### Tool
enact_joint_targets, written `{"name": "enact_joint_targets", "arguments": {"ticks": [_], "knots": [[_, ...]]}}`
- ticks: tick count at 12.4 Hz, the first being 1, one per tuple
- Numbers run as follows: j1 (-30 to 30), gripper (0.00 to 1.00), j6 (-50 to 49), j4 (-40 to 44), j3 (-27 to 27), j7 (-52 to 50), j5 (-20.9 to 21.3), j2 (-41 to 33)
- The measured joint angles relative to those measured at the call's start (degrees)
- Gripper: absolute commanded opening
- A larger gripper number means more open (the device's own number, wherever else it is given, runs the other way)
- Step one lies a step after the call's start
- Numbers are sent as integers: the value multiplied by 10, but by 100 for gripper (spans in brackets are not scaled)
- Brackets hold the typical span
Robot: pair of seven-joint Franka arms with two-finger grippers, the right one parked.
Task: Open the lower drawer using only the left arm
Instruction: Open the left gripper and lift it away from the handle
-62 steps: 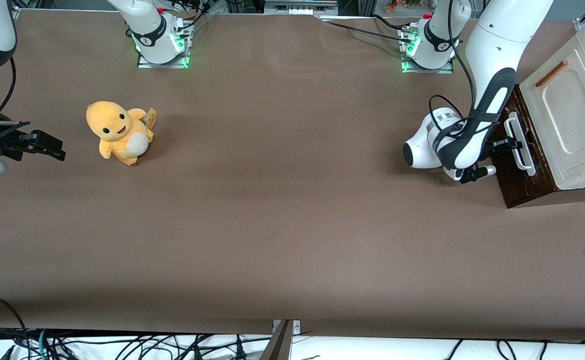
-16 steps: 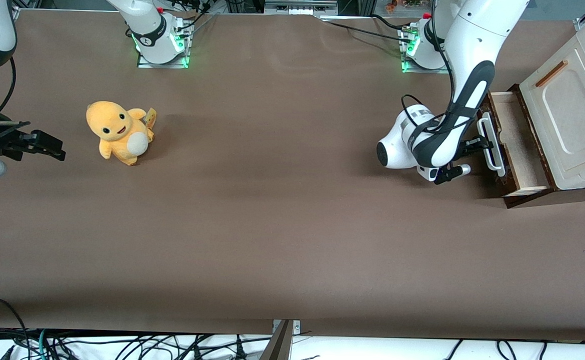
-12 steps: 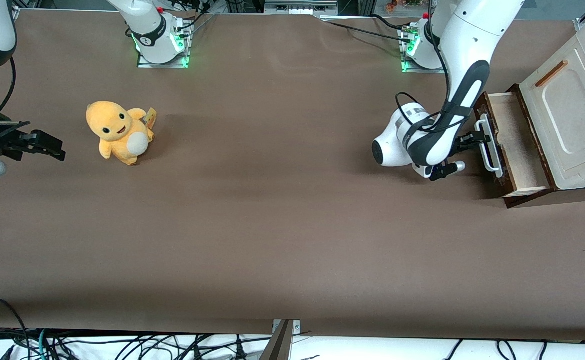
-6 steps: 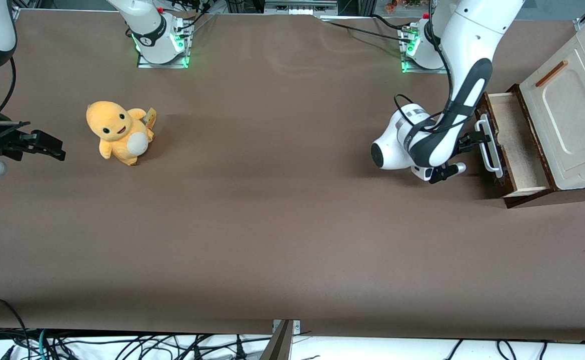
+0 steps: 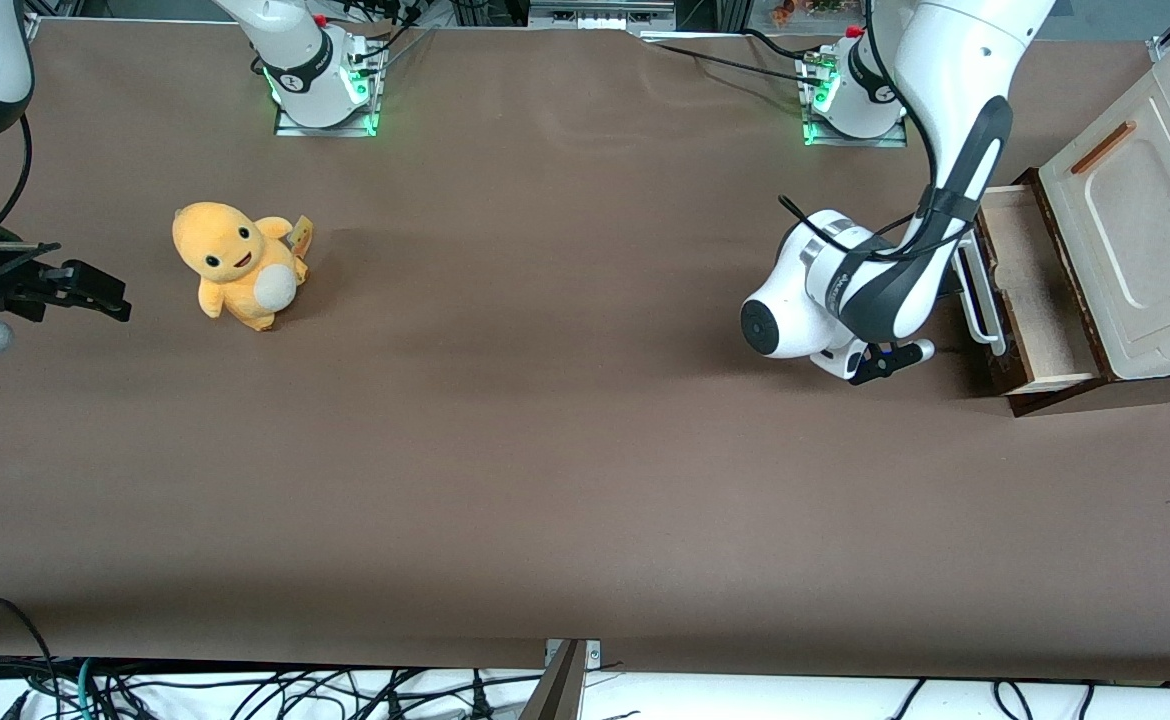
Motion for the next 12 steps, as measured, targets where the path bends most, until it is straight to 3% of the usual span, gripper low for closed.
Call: {"name": "enact_joint_targets", "arguments": {"ticks": [12], "knots": [[17, 100, -2, 185, 2, 208, -133, -33]]}}
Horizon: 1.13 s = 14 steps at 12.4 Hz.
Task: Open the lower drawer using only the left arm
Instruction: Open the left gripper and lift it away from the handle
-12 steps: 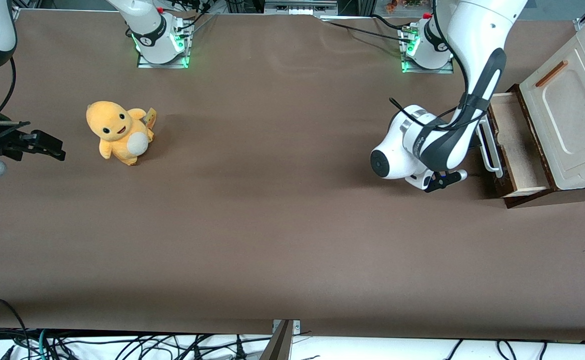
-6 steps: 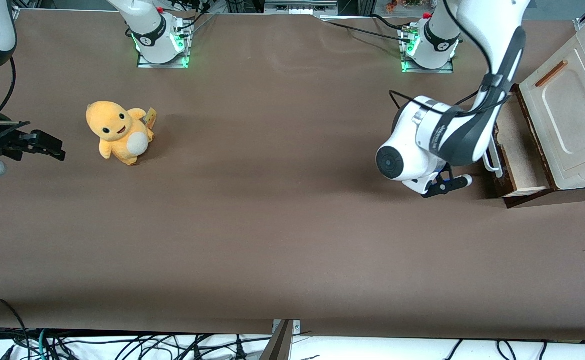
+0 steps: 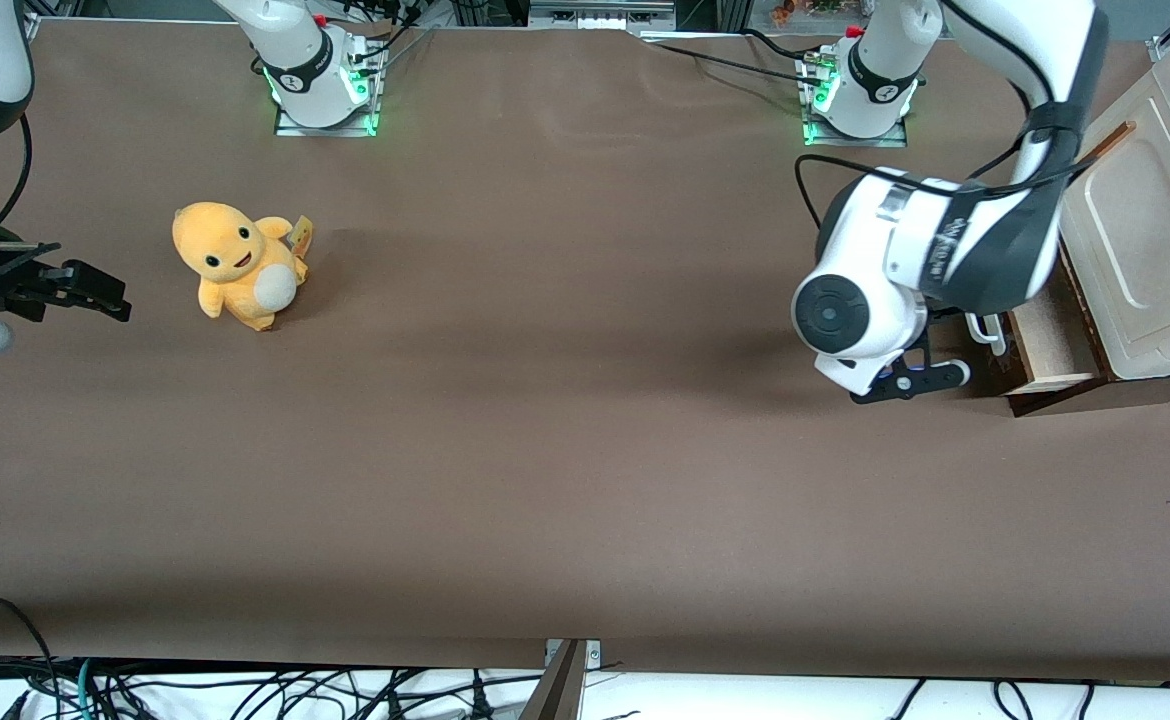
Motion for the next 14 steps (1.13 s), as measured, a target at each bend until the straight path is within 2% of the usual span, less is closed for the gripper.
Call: {"name": "enact_joint_targets", "arguments": {"ticks": [2, 5, 8, 11, 14], "knots": [[5, 100, 0, 24, 1, 21, -8, -2], [24, 100, 0, 75, 4, 58, -59, -4], [47, 100, 0, 110, 8, 111, -83, -11], [44, 100, 1, 128, 43, 154, -134, -15], [45, 100, 3, 138, 77, 209, -157, -23]]}}
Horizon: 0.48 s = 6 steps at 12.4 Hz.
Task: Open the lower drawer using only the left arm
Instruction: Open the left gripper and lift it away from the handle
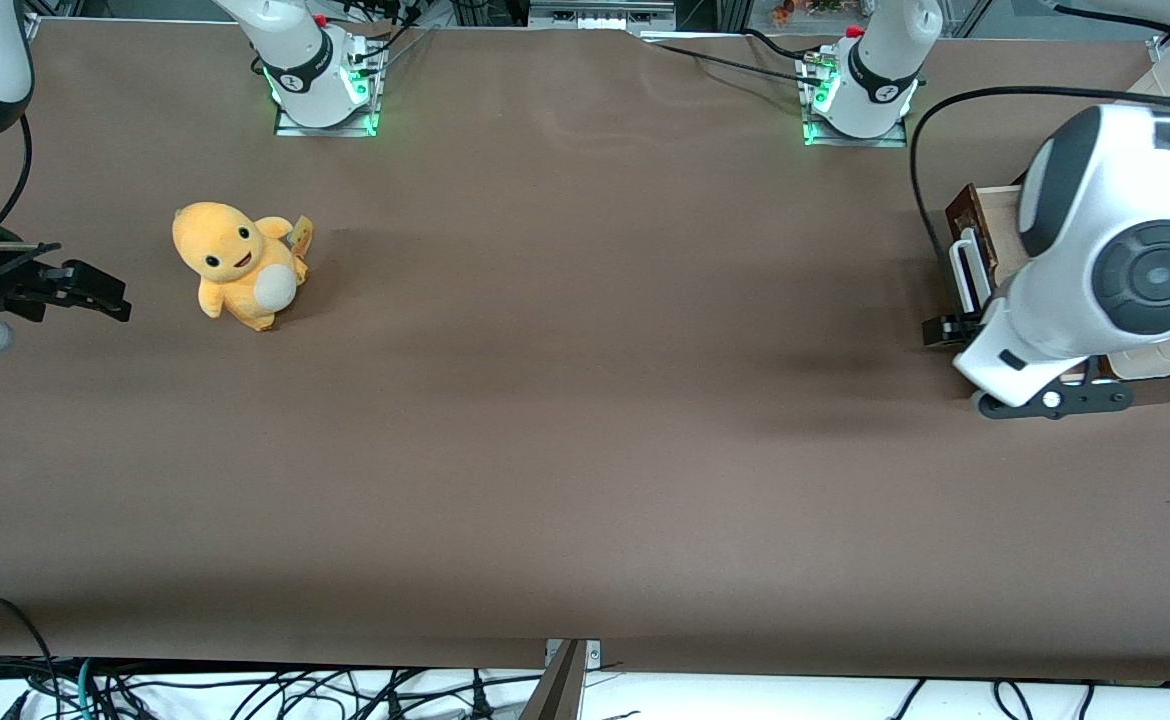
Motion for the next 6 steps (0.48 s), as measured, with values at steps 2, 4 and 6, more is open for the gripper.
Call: {"name": "enact_joint_targets", "arguments": {"ticks": [2, 4, 6], "knots": [[-1, 100, 17, 0, 21, 11, -34, -3], [-1, 100, 29, 0, 51, 44, -64, -3], [0, 100, 35, 1, 79, 85, -83, -4]]}}
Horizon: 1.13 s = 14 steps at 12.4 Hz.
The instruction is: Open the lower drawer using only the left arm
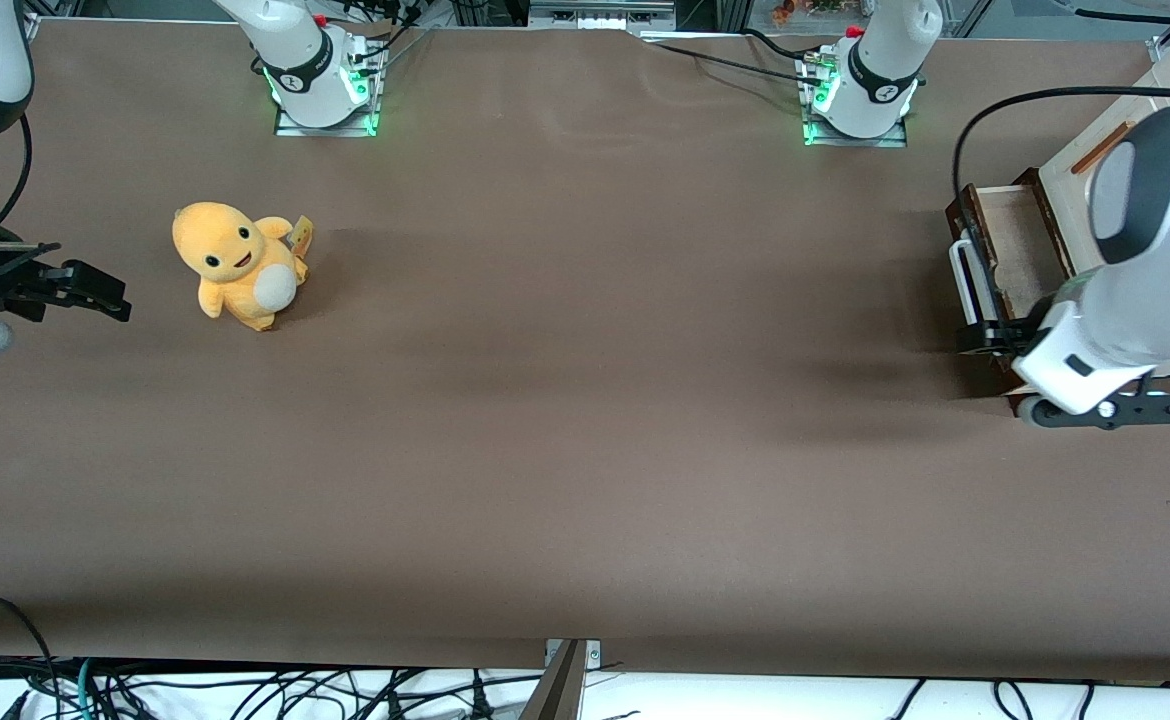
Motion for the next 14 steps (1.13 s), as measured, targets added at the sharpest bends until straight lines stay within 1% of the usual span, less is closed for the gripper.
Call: {"name": "enact_joint_targets", "arguments": {"ticks": [4, 6, 7, 9, 14], "knots": [[0, 100, 14, 0, 24, 38, -30, -1], [0, 100, 21, 0, 44, 71, -58, -1], [0, 100, 22, 0, 52, 93, -63, -1], [1, 100, 23, 0, 58, 128, -64, -1], [0, 100, 25, 0, 58, 141, -64, -1]]}}
